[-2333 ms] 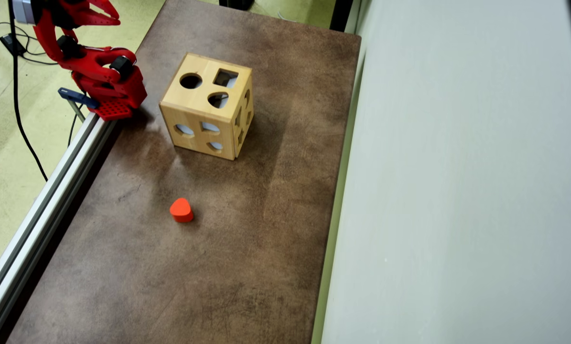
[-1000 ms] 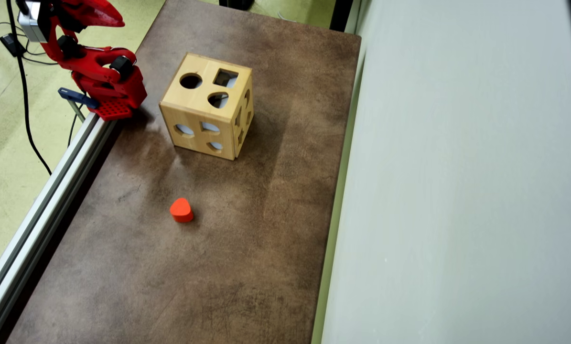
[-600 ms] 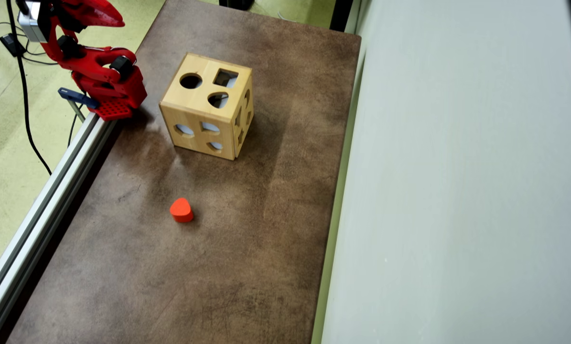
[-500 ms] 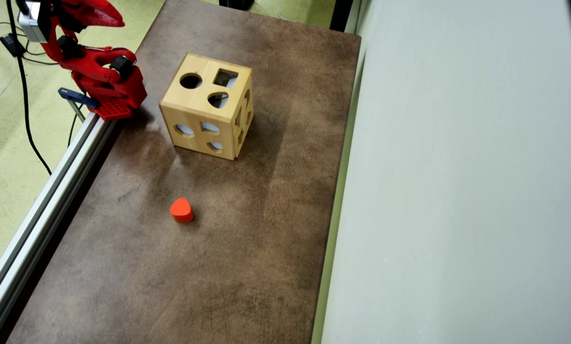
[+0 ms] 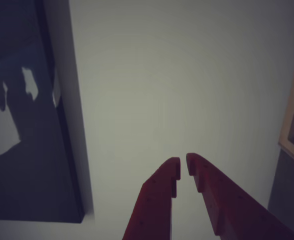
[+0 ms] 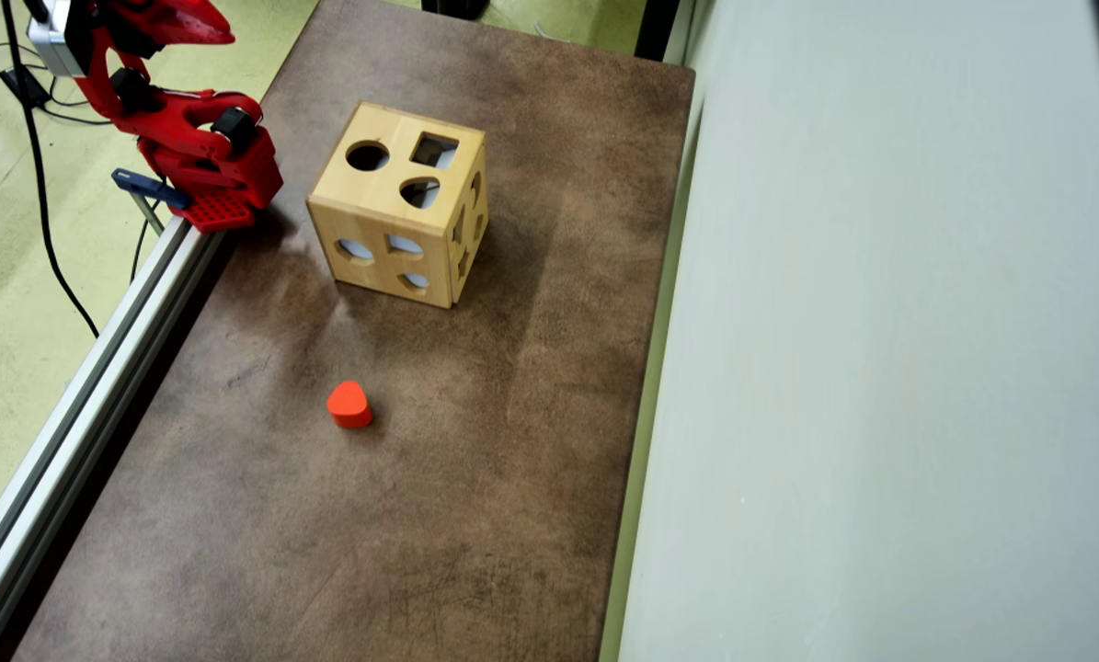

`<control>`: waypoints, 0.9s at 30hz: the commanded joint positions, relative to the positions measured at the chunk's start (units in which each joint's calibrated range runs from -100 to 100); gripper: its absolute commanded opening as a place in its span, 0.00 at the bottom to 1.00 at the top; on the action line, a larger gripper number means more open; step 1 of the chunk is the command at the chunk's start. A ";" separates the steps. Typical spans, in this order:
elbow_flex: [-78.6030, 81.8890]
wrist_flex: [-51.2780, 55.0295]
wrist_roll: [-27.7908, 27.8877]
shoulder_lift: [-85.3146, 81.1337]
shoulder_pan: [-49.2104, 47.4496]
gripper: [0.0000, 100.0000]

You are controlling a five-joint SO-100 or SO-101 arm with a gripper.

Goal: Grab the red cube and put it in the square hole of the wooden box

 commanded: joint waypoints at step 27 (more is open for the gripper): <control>5.23 -0.27 0.29 0.01 0.33 0.03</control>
